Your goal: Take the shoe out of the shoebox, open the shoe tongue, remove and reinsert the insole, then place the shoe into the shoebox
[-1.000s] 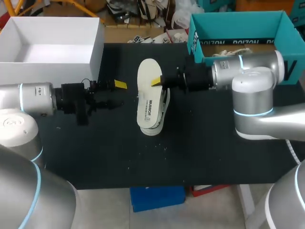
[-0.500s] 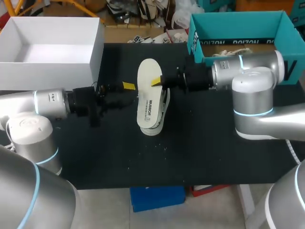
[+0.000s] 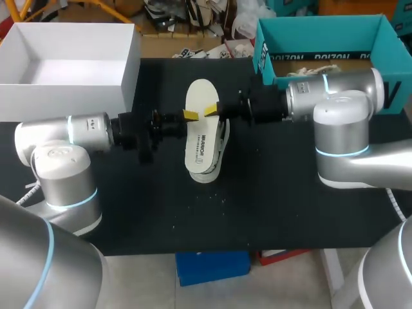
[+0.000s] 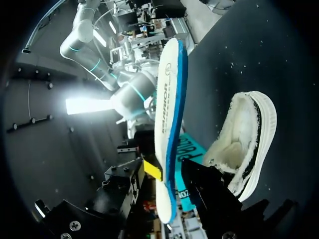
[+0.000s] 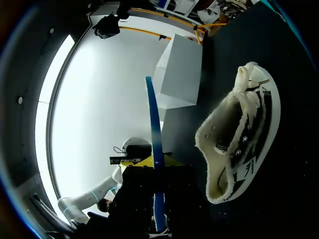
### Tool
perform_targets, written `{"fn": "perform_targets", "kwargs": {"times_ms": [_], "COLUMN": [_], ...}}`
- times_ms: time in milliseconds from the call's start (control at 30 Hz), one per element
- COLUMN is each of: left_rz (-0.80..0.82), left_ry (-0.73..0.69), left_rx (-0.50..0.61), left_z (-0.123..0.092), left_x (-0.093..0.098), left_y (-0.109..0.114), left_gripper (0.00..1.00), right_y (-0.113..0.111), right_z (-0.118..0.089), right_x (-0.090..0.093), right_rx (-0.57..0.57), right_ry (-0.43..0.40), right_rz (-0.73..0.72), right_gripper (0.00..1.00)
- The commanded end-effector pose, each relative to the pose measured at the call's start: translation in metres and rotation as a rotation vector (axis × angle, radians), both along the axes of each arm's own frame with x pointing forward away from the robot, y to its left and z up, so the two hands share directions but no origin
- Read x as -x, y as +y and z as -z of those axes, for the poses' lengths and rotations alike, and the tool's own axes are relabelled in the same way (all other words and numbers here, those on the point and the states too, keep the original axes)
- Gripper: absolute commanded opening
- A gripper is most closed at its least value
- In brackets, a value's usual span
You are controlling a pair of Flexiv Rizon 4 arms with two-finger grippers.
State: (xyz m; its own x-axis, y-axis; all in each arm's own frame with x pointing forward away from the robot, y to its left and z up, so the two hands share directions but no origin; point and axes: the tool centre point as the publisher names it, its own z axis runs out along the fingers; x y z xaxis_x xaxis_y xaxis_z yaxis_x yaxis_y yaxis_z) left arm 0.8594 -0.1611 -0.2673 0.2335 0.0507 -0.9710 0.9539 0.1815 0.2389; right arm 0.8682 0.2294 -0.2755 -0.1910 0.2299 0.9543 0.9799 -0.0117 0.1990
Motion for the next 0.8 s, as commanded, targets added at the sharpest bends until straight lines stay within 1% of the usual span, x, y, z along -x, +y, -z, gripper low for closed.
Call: {"fn": "perform_targets", "kwargs": {"times_ms": [33, 133, 167, 233, 267, 300, 400, 500, 667, 700, 733, 767, 800], "left_rz": [0.008, 0.015, 0.017, 0.02, 0.023, 0.026, 0.03, 0.032, 0.028, 0.025, 0.018, 0.015, 0.012], "left_ry": [0.0, 0.006, 0.008, 0.011, 0.013, 0.016, 0.024, 0.029, 0.05, 0.069, 0.085, 0.095, 0.111], "left_rx": [-0.001, -0.004, -0.005, -0.005, -0.007, -0.009, -0.011, -0.012, 0.001, 0.011, 0.011, 0.012, 0.004], "left_z": [0.004, 0.006, 0.007, 0.008, 0.009, 0.01, 0.013, 0.014, 0.013, 0.012, 0.011, 0.01, 0.008], "left_x": [-0.005, -0.005, -0.005, -0.004, -0.004, -0.004, -0.004, -0.004, -0.006, -0.006, -0.005, -0.004, -0.002], "left_y": [-0.008, -0.009, -0.01, -0.011, -0.012, -0.013, -0.014, -0.016, -0.017, -0.016, -0.014, -0.012, -0.01], "left_gripper": [0.42, 0.37, 0.31, 0.25, 0.24, 0.25, 0.22, 0.0, 0.0, 0.0, 0.0, 0.0, 0.0], "right_y": [0.002, 0.002, 0.002, 0.002, 0.002, 0.002, 0.002, 0.002, 0.002, -0.001, -0.003, -0.006, -0.009], "right_z": [0.001, 0.001, 0.001, 0.001, 0.001, 0.001, 0.001, 0.001, 0.001, 0.0, 0.0, 0.0, 0.001], "right_x": [0.0, 0.0, 0.0, 0.0, 0.0, 0.0, 0.0, 0.0, 0.0, 0.0, -0.001, 0.0, 0.0], "right_rx": [0.001, 0.001, 0.001, 0.001, 0.001, 0.001, 0.001, 0.001, 0.001, 0.001, -0.003, 0.005, 0.067], "right_ry": [0.0, 0.0, 0.0, 0.0, 0.0, 0.0, 0.0, 0.0, 0.0, 0.001, 0.002, 0.001, 0.004], "right_rz": [0.002, 0.002, 0.002, 0.002, 0.002, 0.002, 0.002, 0.002, 0.002, 0.014, 0.033, 0.043, 0.055], "right_gripper": [0.0, 0.0, 0.0, 0.0, 0.0, 0.0, 0.0, 0.0, 0.0, 0.47, 1.0, 1.0, 1.0]}}
